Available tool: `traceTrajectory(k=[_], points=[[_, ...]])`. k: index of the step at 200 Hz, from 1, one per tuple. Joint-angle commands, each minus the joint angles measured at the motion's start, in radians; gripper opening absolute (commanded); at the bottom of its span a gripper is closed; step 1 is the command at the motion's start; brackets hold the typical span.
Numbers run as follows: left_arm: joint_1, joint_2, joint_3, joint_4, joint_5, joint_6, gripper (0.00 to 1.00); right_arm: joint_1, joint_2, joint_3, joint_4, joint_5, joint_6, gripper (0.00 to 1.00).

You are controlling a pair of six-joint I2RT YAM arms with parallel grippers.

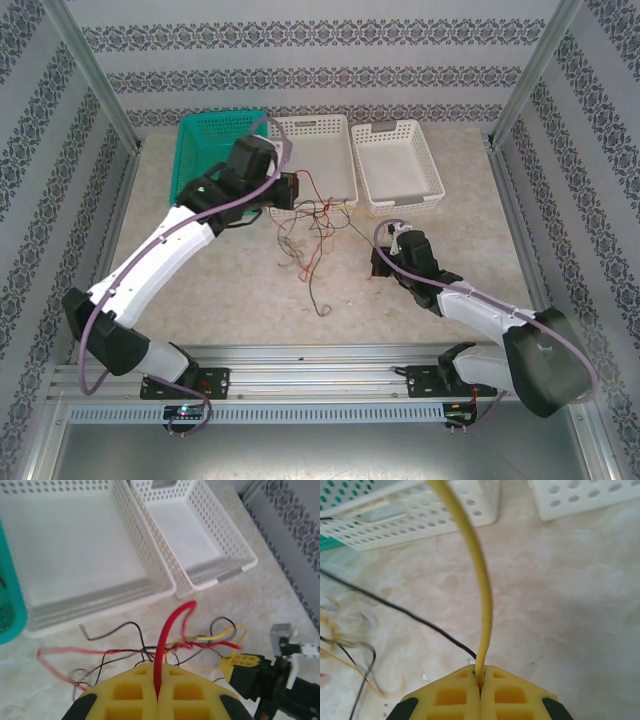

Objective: Untangle the cables

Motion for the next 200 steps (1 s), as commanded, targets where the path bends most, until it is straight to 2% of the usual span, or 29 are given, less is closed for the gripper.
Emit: traceTrajectory(k=[1,61,200], points=[[0.067,-0.039,0.061,-0.086,0.02,-0.027,0.0,-0.014,0.02,0.026,-0.058,-0.002,0.026,0.0],[0.231,-0.065,0.218,-0.196,0.117,-0.031,0.0,-0.054,0.042,0.034,-0.104,0.02,0.052,0.0],[0.352,-0.147,0.315,-0.158,0.153,-0.116,0.0,-0.144,0.026,0.022,-0.207,0.102,0.112,0.0]])
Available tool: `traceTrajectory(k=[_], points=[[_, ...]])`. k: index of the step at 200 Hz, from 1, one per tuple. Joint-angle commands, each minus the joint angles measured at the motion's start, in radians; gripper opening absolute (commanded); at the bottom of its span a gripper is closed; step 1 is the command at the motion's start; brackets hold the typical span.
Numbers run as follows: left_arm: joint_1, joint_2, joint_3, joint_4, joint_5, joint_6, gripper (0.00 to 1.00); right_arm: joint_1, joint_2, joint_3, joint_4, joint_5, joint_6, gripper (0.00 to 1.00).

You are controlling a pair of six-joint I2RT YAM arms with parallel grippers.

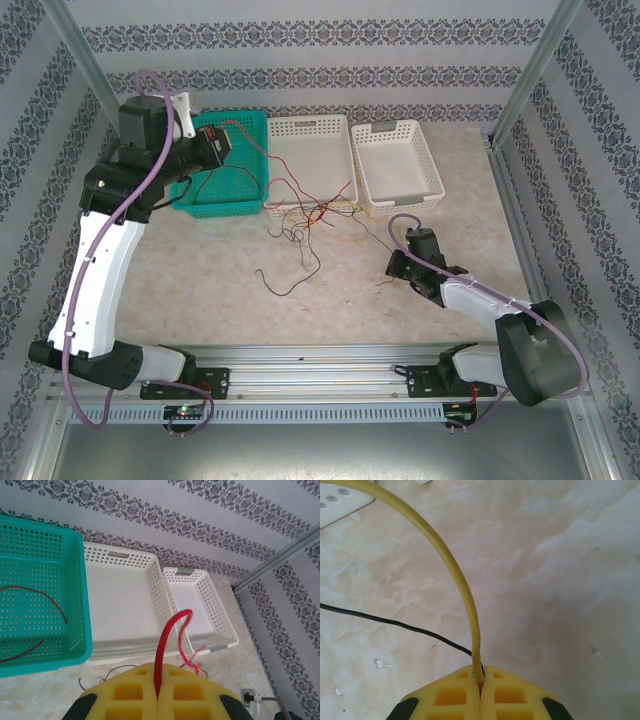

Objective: Untangle the cables

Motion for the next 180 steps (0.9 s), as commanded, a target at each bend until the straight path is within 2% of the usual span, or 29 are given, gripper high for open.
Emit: traceTrajectory(k=[1,101,165,180], points=[[0.025,-0.042,0.03,0.037,0.012,-0.044,0.0,-0.018,-0.022,0.001,-0.036,0.047,0.029,0.0],[0.078,-0.166,-0.044,0.124,0.026,-0.148,0.0,-0.078,-0.039,-0.024,-0.039,0.048,0.063,0.0],[0.073,-0.241,-0.417,0.293,0.196,-0.24,0.0,-0.06,0.015,-0.008,0.041,-0.077,0.053,0.0],[0.059,-0.244,-0.472,0.321,0.205,-0.246,0.0,-0.057,0.013,-0.009,0.06,-0.104,0.049,0.0]])
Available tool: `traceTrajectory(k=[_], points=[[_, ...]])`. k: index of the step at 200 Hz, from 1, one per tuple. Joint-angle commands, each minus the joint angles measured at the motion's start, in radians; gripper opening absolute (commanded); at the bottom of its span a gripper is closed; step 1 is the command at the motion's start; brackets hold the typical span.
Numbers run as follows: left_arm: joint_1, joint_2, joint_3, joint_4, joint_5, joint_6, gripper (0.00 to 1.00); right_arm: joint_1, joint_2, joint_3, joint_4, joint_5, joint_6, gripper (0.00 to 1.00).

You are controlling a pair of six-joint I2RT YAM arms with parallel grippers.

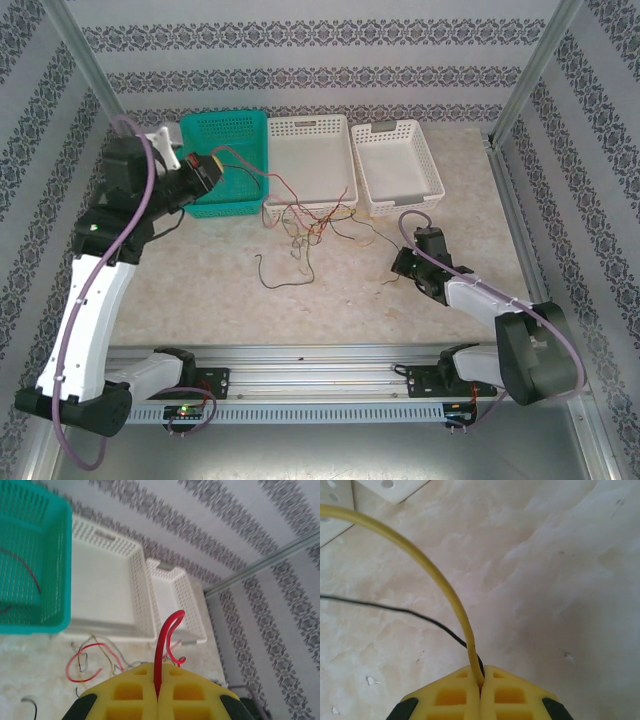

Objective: Untangle the cables

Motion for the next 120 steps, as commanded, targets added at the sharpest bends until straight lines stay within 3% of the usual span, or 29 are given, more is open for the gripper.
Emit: traceTrajectory(k=[1,25,81,99,120], points=[[-0.003,-0.006,-0.073,0.127,0.063,-0.047,0.0,0.012,0.006,-0.002,0.044,-0.056,0.004,0.0],[-0.043,0.003,-0.107,0.14,0.057,-0.036,0.0,0.018,-0.025,-0.013,0.077,-0.092,-0.004,0.1],[-0.209,0.042,-0.129,0.164,-0.049,-0.028,0.0,0.082,-0.203,-0.086,0.236,-0.162,-0.045,0.53],[-0.273,0.066,-0.125,0.185,-0.09,-0.038,0.0,0.116,-0.25,-0.101,0.304,-0.185,-0.055,0.62],[-0.342,0.095,-0.113,0.23,-0.126,-0.06,0.0,0.174,-0.238,-0.139,0.421,-0.307,-0.049,0.69]])
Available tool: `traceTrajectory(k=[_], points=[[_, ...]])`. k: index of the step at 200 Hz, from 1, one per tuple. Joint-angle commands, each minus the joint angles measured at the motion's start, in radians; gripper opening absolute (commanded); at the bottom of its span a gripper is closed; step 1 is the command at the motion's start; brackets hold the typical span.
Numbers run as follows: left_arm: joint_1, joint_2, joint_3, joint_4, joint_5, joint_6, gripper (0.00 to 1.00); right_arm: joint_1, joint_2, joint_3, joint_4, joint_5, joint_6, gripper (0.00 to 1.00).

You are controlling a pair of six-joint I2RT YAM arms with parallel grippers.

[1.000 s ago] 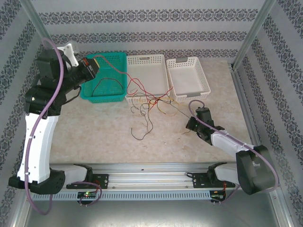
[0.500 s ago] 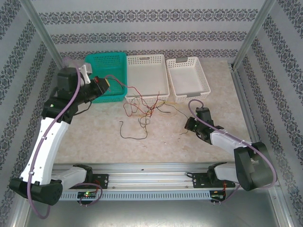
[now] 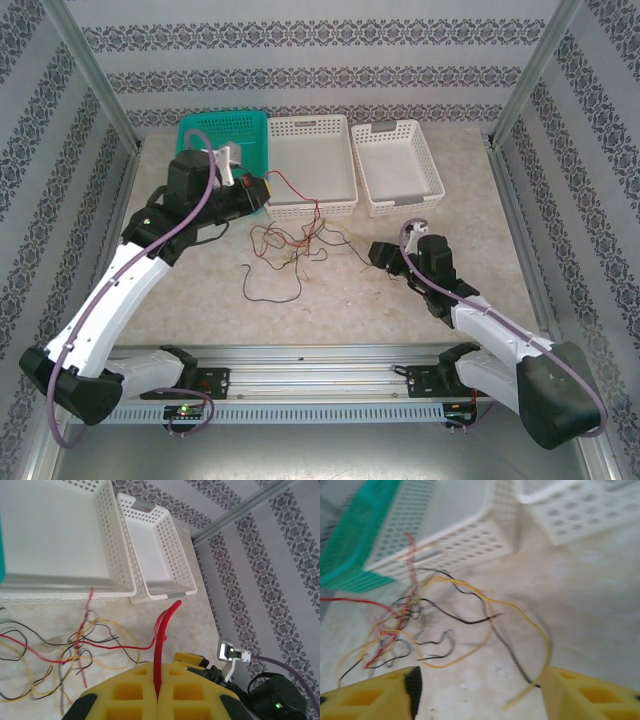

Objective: Untangle the cables

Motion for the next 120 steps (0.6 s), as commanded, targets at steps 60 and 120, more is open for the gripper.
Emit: traceTrajectory(k=[60,120], points=[[-0.202,0.066,0.045,0.22,-0.197,-0.063,0.0,0.356,0.26,0.067,0.314,-0.079,0.006,0.73],[-0.27,0.069,0.078,0.284,-0.264,-0.075,0.0,0.543,0.471,0.142,0.37,0.197,0.102,0.74]])
